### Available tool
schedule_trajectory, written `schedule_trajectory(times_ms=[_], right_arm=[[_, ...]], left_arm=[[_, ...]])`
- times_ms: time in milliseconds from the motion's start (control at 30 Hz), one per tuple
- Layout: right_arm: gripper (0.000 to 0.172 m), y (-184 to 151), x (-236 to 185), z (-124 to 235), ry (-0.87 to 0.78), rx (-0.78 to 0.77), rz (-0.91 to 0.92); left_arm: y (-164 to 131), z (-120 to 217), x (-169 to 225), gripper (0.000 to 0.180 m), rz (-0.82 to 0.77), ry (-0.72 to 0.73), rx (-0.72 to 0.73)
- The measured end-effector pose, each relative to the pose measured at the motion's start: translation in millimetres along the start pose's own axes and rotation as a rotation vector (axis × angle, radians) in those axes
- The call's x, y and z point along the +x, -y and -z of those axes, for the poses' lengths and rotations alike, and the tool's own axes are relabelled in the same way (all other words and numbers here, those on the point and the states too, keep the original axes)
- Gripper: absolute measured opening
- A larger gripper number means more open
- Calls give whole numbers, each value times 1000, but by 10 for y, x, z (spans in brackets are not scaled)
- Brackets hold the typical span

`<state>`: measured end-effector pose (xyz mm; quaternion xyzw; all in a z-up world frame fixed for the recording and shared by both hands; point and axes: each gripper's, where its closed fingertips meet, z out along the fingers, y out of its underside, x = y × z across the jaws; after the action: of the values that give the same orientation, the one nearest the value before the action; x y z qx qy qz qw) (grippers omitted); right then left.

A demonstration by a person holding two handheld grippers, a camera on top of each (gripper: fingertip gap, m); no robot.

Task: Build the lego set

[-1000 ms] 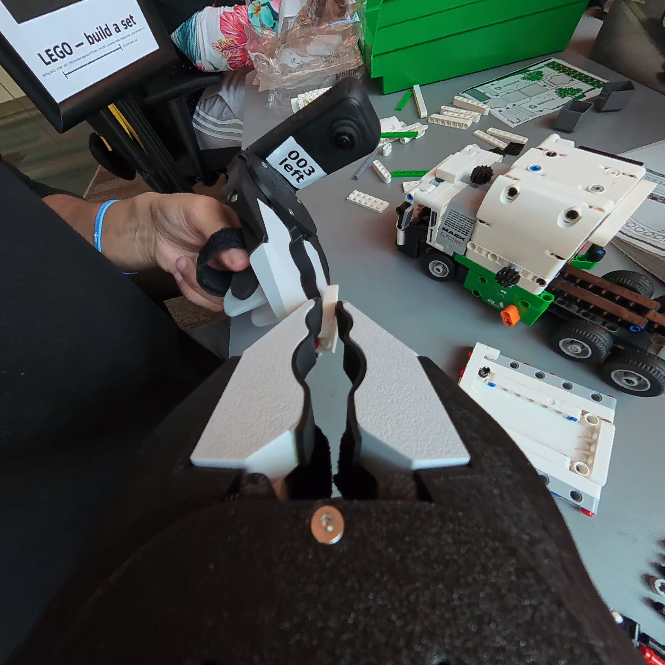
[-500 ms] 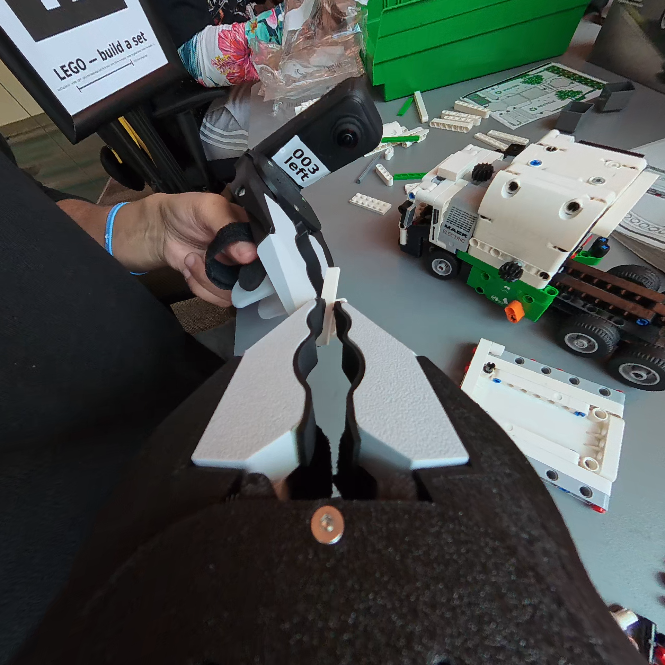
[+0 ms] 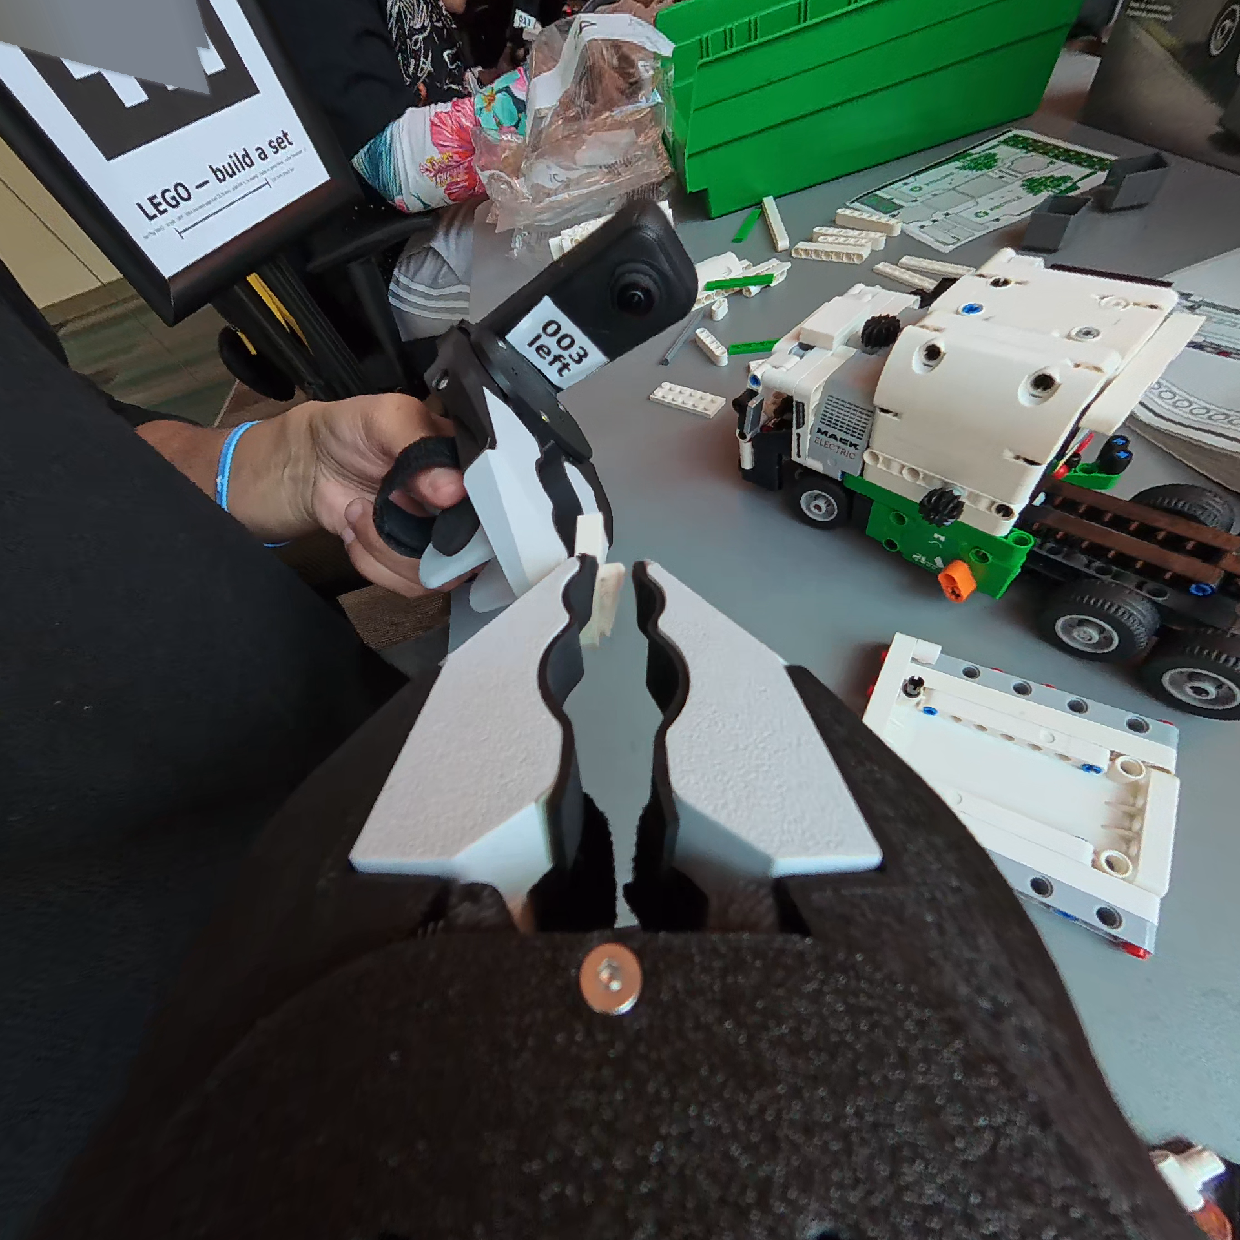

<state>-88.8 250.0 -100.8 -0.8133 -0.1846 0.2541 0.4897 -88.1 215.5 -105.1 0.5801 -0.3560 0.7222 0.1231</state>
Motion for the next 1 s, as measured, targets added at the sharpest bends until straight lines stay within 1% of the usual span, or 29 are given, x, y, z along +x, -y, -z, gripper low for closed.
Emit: schedule_trajectory(times_ms=[267, 433, 500, 600, 700, 867, 1000], right_arm=[[13, 31, -3, -20, 26, 11, -41], [13, 78, 41, 104, 25, 36, -64], [14, 56, 21, 161, 59, 37, -96], [14, 23, -9, 244, 130, 63, -191], [17, -18, -28, 309, 234, 79, -358], [18, -63, 28, 334, 310, 95, -554], [20, -101, -30, 220, 356, 68, -605]], left_arm=[[10, 6, -20, 4, 15, 1, 11], [-4, 19, -31, 3, -14, 26, 5], [-2, 25, -24, 4, -21, 27, 6], [0, 32, -18, 4, -31, 27, 7], [-19, 36, -25, 4, -51, 41, 0], [-57, 45, -11, 4, -74, 46, -5], [-70, 45, -14, 4, -80, 53, -3]])
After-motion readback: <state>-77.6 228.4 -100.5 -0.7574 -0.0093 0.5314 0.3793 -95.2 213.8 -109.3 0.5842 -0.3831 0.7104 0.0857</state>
